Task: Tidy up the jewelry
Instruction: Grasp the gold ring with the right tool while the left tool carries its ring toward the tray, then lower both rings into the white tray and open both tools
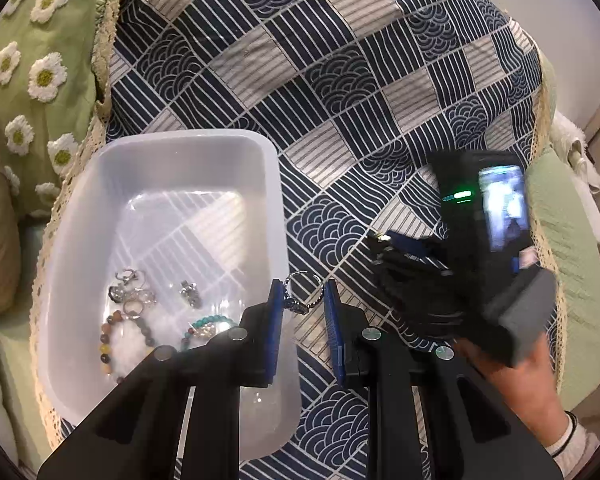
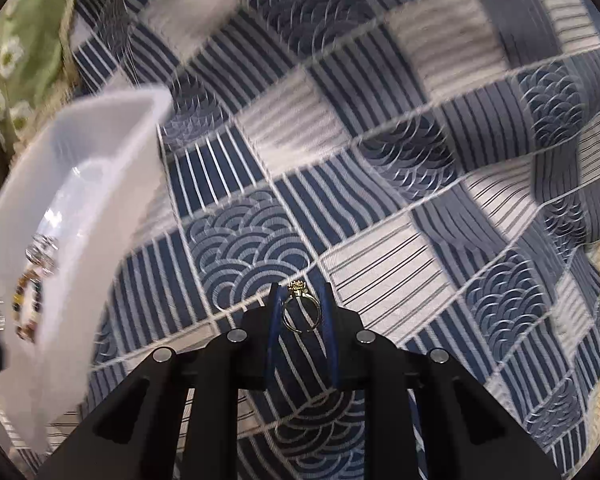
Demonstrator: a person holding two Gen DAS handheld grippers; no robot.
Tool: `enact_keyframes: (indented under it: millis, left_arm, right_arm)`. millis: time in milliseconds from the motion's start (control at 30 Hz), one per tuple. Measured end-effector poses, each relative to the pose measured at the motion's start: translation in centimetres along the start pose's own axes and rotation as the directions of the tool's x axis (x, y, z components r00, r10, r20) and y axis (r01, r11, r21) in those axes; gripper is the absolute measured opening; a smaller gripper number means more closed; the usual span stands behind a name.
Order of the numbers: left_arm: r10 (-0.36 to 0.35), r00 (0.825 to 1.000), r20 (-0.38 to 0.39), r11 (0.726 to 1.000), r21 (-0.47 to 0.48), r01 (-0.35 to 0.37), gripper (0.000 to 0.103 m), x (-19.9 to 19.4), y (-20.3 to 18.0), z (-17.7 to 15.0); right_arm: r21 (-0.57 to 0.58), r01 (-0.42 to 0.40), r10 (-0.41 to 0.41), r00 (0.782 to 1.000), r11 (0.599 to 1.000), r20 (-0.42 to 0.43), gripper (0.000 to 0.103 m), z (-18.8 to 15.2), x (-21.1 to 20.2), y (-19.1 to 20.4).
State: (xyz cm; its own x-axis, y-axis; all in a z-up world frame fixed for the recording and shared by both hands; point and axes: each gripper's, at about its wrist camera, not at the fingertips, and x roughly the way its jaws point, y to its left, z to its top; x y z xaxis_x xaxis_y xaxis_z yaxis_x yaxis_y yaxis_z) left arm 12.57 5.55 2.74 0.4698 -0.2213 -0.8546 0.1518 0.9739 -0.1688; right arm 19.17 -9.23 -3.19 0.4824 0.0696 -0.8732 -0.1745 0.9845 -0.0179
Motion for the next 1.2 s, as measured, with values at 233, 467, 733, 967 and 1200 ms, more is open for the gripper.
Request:
enact_keyframes:
  millis: [233,467,733,967,1200]
  left_arm:
    - [0.036,0.998,0.06,0.991,-0.134,-0.027,0.019,-3.3,6.4,1.2]
    - [0.105,0.993,-0.052,0.971,-0.208,-0.114,0.019,-0.1,12.0,0.3]
    - [0.117,0.985,-0.126,0.962,-0.231,-0.144,0.019,2.4,14.2,-0.3]
    - [0.125,0.982,-0.143,0.966,-0.209,-0.153,0.019,3.1,13.6,-0.4]
    - [0.135,0.976,-0.171,0.97,-0.18,-0.166,0.02,4.3,13.0,-0.3]
  right_arm:
    - [-0.114,-0.171,0.188,0.97,0.979,0.152,0.02,1.3,-8.5,6.2]
    - [-0.248,-0.141,0.162,0.985,0.958,0.065,0.02,-0.1,-4.6,13.3]
    - [-0.295,-0.109,0.122,0.992,0.949,0.023,0.02,-1.8,-2.0,16.3]
    - [-0.293,-0.115,0.118,0.993,0.949,-0.008,0.02,-2.0,-0.9,16.3]
    - [-0.301,-0.116,0.116,0.993,0.946,-0.017,0.02,-2.2,-0.5,16.6]
